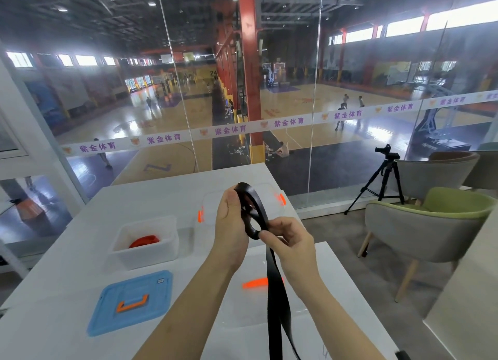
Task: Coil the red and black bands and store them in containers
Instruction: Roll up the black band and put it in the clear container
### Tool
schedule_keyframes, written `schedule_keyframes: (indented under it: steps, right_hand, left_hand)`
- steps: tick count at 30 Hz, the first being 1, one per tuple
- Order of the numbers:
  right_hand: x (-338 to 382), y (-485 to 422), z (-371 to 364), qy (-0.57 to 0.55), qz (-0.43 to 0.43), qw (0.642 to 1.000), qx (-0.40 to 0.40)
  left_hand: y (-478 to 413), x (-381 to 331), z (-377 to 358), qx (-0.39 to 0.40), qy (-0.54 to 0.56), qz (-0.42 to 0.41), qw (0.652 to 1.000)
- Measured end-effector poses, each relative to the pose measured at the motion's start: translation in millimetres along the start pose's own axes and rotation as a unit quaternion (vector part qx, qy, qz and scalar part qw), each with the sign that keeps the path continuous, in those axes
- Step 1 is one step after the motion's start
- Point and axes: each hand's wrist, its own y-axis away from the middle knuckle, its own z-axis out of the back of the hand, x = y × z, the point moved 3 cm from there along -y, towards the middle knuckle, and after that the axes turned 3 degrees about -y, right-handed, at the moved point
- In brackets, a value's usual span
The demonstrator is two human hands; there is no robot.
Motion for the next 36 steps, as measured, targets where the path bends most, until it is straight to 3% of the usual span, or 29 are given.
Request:
schedule_keyframes:
  steps: [10,14,17,20,22,24,30,36]
  right_hand:
    - [2,5,10,-0.036,0.035,0.995,-0.084]
    - [6,-3,21,-0.029,0.050,0.996,-0.074]
    - [12,-12,28,0.012,0.067,0.997,-0.044]
    - [20,-18,28,0.090,0.103,0.991,0.003]
    - [26,-20,24,0.108,0.116,0.987,0.035]
    - [28,-22,21,0.092,0.106,0.989,0.043]
    - [25,-19,16,0.003,0.045,0.999,0.004]
    - [23,-8,12,-0.040,0.045,0.998,-0.010]
  left_hand:
    - [1,11,2,0.034,0.071,0.026,0.997]
    - [-1,9,18,0.090,-0.090,-0.057,0.990]
    - [-3,-5,26,0.117,-0.241,-0.142,0.953]
    - [-6,-21,29,0.181,-0.367,-0.230,0.883]
    - [-7,-26,25,0.235,-0.420,-0.217,0.849]
    - [-7,-28,22,0.256,-0.441,-0.192,0.838]
    - [-2,-26,21,0.216,-0.348,-0.200,0.890]
    - [5,-22,11,0.125,-0.236,-0.211,0.940]
